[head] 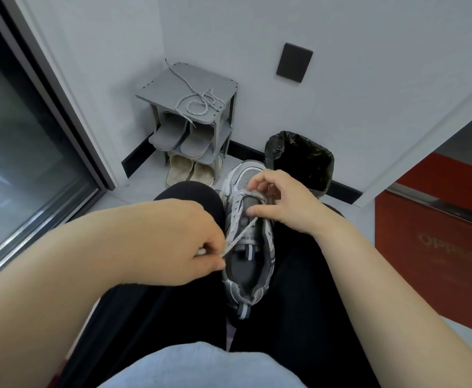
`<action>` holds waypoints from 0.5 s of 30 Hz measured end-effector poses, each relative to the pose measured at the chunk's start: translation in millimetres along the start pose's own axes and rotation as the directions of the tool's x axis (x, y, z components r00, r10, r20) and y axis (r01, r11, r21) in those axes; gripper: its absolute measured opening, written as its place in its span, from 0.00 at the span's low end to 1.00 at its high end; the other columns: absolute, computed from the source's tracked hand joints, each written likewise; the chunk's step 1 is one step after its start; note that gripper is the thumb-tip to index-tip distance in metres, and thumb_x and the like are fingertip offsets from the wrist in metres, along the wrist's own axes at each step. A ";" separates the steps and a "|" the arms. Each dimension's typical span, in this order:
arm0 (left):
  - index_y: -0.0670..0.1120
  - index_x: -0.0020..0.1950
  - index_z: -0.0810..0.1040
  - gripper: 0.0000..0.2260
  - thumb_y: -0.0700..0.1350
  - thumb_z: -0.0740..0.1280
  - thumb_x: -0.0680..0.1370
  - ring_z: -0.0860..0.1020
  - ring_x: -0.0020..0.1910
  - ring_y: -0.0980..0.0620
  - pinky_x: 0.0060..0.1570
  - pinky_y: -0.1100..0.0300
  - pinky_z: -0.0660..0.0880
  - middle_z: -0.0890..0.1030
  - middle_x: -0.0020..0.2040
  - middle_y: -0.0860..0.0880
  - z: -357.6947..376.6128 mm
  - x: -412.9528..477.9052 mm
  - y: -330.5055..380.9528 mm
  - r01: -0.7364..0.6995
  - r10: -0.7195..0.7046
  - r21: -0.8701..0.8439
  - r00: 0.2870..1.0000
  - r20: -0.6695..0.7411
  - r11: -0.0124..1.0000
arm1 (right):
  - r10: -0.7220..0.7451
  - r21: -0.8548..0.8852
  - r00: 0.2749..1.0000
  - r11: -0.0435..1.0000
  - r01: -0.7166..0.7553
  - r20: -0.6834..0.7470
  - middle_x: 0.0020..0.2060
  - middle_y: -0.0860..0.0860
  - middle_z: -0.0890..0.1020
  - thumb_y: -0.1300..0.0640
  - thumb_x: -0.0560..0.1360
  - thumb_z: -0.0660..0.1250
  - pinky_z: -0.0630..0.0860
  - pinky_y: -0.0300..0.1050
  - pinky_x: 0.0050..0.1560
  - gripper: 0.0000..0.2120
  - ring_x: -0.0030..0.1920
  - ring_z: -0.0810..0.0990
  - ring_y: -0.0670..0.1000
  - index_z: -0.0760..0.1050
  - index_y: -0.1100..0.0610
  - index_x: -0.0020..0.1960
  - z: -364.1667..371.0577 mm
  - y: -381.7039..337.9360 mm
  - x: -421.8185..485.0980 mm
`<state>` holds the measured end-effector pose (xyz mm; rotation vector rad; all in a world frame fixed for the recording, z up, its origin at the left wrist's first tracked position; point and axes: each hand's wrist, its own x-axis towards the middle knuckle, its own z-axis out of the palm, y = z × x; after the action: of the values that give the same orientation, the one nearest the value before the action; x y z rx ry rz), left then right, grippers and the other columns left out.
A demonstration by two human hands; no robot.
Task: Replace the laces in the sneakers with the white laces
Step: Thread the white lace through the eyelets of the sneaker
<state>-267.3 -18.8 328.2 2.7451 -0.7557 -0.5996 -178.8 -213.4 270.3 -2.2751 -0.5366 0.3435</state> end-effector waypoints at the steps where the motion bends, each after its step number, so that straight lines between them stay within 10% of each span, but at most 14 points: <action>1: 0.51 0.31 0.62 0.17 0.53 0.57 0.79 0.66 0.42 0.58 0.40 0.69 0.63 0.68 0.33 0.55 -4.5 -1.8 -0.4 -0.001 0.002 0.056 1.000 -0.022 0.998 | -0.066 -0.047 0.997 0.997 0.068 0.046 0.45 0.42 0.73 0.56 0.66 0.76 0.69 0.33 0.51 0.14 0.46 0.72 0.38 0.78 0.46 0.49 1.2 -5.8 -0.7; 6: 0.50 0.35 0.67 0.18 0.63 0.53 0.74 0.71 0.47 0.54 0.51 0.58 0.70 0.74 0.36 0.53 -22.9 -1.4 -14.6 0.090 -0.082 0.098 0.993 -0.084 0.991 | -0.203 -0.161 0.975 0.963 0.216 0.094 0.42 0.47 0.82 0.59 0.68 0.74 0.74 0.49 0.54 0.07 0.47 0.78 0.48 0.84 0.52 0.45 7.4 -21.1 0.1; 10: 0.51 0.37 0.71 0.16 0.56 0.52 0.78 0.73 0.44 0.51 0.48 0.56 0.70 0.77 0.35 0.51 -23.7 9.2 -30.2 0.148 -0.147 -0.005 0.971 -0.189 0.989 | -0.120 0.147 0.993 0.982 0.121 -0.018 0.32 0.46 0.82 0.56 0.75 0.67 0.70 0.29 0.45 0.08 0.36 0.78 0.38 0.82 0.55 0.40 -17.7 -40.0 -8.3; 15: 0.51 0.46 0.79 0.11 0.52 0.58 0.79 0.74 0.48 0.50 0.51 0.56 0.69 0.80 0.44 0.50 -21.1 22.8 -40.2 0.140 -0.170 -0.102 0.890 -0.423 0.985 | -0.048 0.573 0.982 0.807 0.146 -0.183 0.26 0.45 0.70 0.48 0.73 0.63 0.72 0.33 0.38 0.16 0.33 0.71 0.50 0.71 0.51 0.28 -38.9 -61.0 -11.6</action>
<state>-222.5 5.2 326.6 2.7400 -0.4036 -0.0292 -190.0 -205.0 342.2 -1.6479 -0.3916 0.2288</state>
